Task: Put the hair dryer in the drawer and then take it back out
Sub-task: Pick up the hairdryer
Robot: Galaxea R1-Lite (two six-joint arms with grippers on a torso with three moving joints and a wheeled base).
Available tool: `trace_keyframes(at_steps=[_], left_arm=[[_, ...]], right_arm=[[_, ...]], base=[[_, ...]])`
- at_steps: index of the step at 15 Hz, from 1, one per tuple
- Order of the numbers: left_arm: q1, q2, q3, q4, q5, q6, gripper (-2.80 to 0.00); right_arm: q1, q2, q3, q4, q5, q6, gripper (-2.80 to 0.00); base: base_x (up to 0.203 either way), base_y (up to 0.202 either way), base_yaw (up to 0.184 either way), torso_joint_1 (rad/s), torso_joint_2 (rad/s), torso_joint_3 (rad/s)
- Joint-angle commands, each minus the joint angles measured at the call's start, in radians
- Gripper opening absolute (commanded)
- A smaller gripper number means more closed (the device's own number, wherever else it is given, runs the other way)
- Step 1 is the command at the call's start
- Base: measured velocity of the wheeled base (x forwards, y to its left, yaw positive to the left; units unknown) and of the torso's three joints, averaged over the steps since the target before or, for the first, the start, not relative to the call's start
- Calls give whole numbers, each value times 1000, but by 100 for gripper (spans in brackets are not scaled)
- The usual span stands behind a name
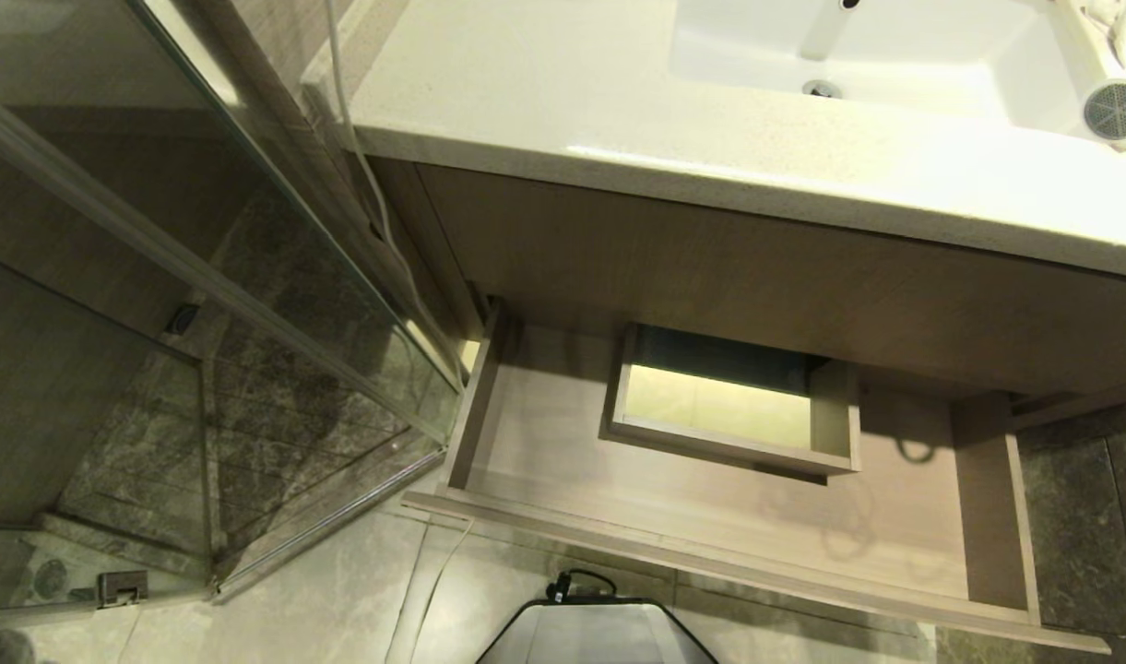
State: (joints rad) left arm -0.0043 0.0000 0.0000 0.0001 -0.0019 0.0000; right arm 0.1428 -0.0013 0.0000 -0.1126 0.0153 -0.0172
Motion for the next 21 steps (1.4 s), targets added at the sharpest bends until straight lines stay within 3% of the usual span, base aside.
trace_keyframes(at_steps=[1, 21], left_arm=[[1, 0, 2, 0, 0, 0, -280], [2, 0, 1, 0, 0, -1, -280]], right_arm=[[0, -39, 40, -1, 0, -1, -280], [0, -39, 40, 1, -2, 0, -280]], base=[[0, 0, 0, 0, 0, 0], [0, 0, 0, 0, 0, 0]])
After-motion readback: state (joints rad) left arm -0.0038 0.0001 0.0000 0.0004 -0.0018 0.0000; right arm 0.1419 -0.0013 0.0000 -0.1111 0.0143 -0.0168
